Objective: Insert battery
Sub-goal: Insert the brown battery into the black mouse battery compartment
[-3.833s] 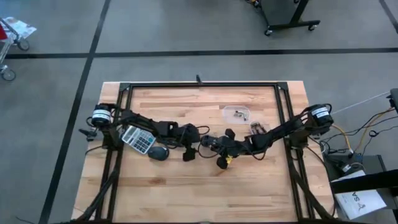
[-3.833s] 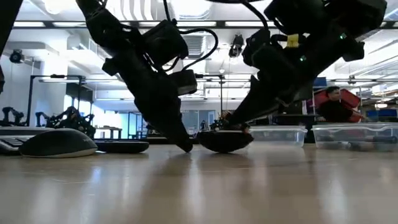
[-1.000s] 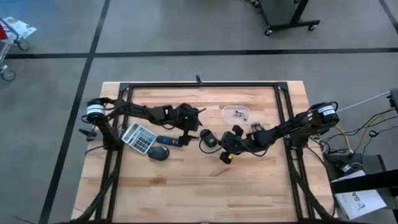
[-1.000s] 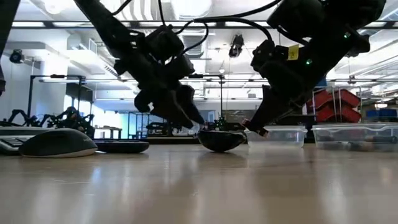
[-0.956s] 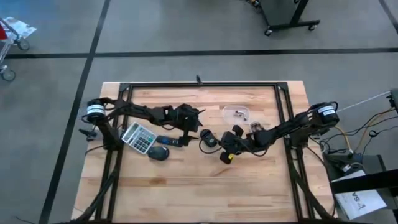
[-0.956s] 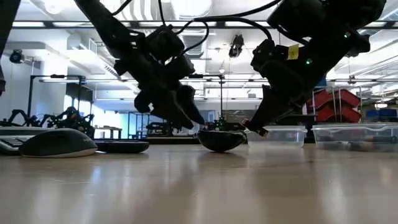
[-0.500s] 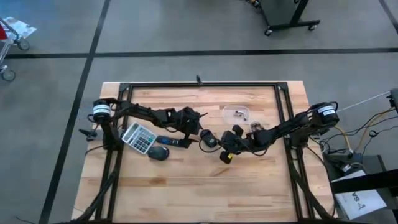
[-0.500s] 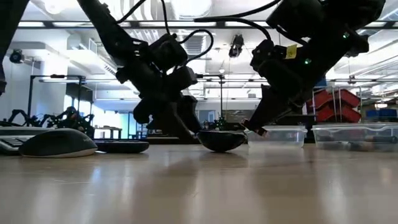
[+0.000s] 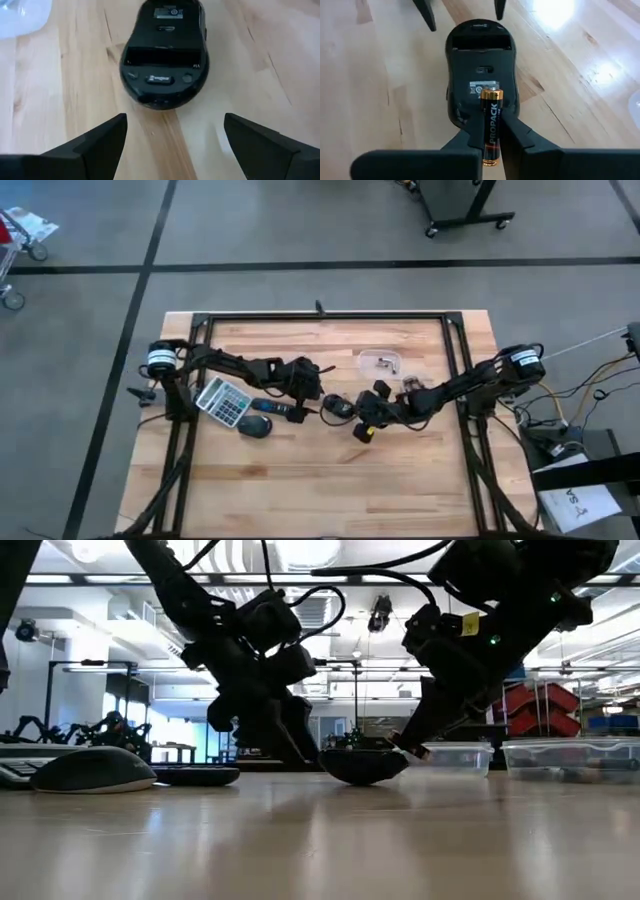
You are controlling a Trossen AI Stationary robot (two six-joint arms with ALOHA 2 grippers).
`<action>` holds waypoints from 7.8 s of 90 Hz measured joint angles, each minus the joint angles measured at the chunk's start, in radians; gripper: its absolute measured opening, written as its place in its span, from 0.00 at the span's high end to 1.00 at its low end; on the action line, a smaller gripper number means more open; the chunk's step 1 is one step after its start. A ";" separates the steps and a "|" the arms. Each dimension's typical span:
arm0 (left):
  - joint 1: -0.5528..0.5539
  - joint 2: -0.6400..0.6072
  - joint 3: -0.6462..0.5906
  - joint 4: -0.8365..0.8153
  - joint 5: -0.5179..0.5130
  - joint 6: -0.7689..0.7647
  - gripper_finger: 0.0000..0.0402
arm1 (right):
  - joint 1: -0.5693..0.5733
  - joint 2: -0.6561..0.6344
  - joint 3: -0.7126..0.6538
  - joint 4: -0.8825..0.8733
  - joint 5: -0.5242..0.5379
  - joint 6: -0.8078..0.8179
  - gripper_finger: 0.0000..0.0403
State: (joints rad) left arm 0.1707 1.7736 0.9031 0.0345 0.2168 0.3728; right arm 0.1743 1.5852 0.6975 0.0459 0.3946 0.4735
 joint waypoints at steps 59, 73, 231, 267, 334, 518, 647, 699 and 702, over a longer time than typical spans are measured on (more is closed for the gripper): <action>-0.062 0.008 0.000 0.067 -0.062 -0.166 0.21 | -0.012 0.000 0.000 -0.004 -0.001 -0.002 0.98; -0.070 0.008 0.000 0.100 -0.077 -0.209 0.21 | -0.012 0.000 0.000 -0.004 -0.001 -0.002 0.98; -0.079 0.090 0.000 0.252 -0.237 -0.202 0.21 | -0.011 0.000 0.000 0.011 -0.006 -0.003 0.97; -0.071 0.044 0.000 0.196 -0.234 -0.233 0.21 | -0.011 0.000 0.000 0.011 -0.006 -0.003 0.97; -0.063 0.086 0.000 0.300 -0.173 -0.174 0.21 | -0.011 0.000 0.000 0.014 -0.005 -0.003 0.97; -0.096 0.167 0.000 0.435 -0.072 -0.127 0.50 | -0.011 0.009 0.000 0.044 -0.001 -0.009 0.97; -0.101 0.250 0.000 0.585 -0.103 -0.020 0.23 | -0.011 0.074 0.000 0.123 -0.005 -0.021 0.97; -0.104 0.286 -0.001 0.687 -0.105 -0.011 0.23 | -0.011 0.074 0.000 0.124 -0.003 -0.021 0.97; -0.105 0.286 -0.001 0.696 -0.105 -0.009 0.23 | -0.011 0.074 0.000 0.123 -0.002 -0.021 0.97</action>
State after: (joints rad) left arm 0.0662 2.0593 0.9024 0.7309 0.1117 0.3640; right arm 0.1631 1.6588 0.6975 0.1692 0.3925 0.4526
